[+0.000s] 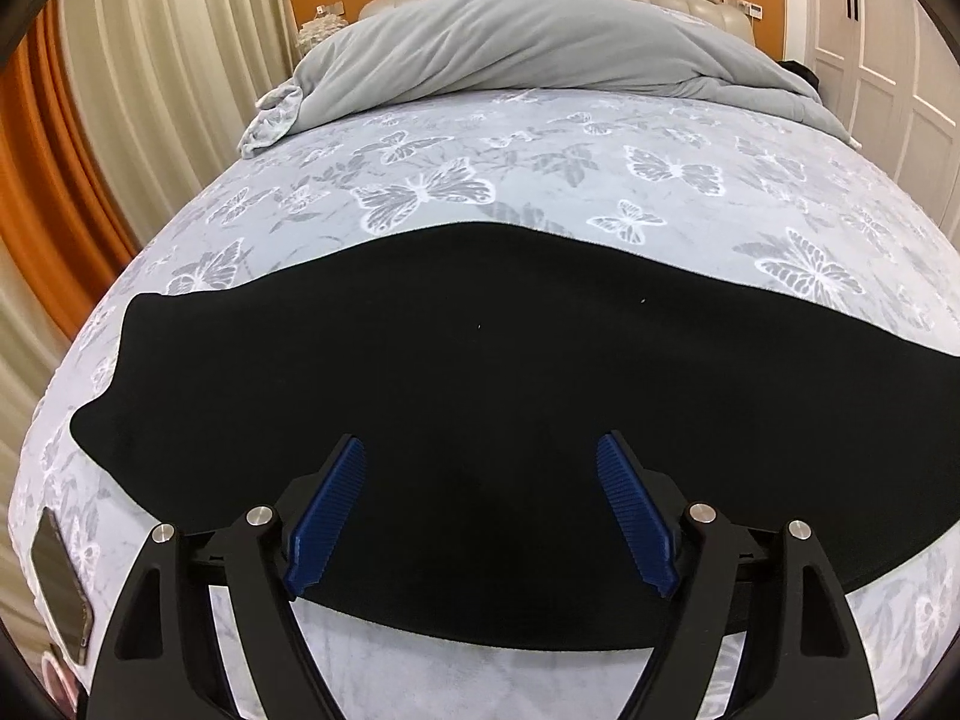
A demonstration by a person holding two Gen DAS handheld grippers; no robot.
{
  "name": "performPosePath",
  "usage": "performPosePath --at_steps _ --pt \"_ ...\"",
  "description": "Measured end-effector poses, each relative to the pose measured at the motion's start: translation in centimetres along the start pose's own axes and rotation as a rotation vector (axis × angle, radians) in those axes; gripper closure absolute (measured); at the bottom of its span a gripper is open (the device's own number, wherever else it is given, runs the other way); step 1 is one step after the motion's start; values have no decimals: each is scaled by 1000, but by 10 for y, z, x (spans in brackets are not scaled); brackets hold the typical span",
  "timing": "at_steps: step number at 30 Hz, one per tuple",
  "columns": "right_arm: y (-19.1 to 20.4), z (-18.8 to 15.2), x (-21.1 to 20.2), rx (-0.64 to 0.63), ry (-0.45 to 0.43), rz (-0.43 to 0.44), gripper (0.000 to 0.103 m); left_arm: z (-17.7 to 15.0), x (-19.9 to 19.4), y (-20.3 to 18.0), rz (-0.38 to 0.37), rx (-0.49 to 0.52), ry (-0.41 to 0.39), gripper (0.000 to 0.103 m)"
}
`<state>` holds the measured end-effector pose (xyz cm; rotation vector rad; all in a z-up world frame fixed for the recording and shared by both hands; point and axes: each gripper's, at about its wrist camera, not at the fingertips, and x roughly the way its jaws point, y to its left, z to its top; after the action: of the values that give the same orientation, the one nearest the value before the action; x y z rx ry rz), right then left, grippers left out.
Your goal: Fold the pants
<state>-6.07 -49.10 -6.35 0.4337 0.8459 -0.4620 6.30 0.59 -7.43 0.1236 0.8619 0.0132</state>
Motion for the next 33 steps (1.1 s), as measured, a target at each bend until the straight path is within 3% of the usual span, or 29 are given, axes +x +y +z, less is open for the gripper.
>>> performPosePath --at_steps 3,7,9,20,22,25,27,28,31,33 --pt "-16 -1 -12 71 -16 1 19 -2 1 1 16 7 2 26" --pt "-36 2 -10 132 -14 18 18 -2 0 6 23 -6 3 24" --pt "-49 3 0 156 7 -13 18 -1 0 10 25 -24 4 23" --pt "-80 -10 43 301 143 29 17 -5 -12 1 -6 18 -21 23" --pt "-78 -9 46 298 134 22 16 -6 -13 -2 -7 29 -26 22" --pt "-73 -2 32 294 62 -7 19 -6 -15 -2 -11 32 -28 22" --pt "-69 5 15 278 -20 41 20 -5 -15 0 -8 26 -29 21" --pt "-65 7 15 243 -10 66 21 -4 -15 2 -9 15 -29 21" --pt "-56 3 33 173 59 34 29 -2 -14 7 -23 -9 -15 21" --pt "-53 -1 47 138 106 30 42 -3 -13 8 -33 -21 -7 21"
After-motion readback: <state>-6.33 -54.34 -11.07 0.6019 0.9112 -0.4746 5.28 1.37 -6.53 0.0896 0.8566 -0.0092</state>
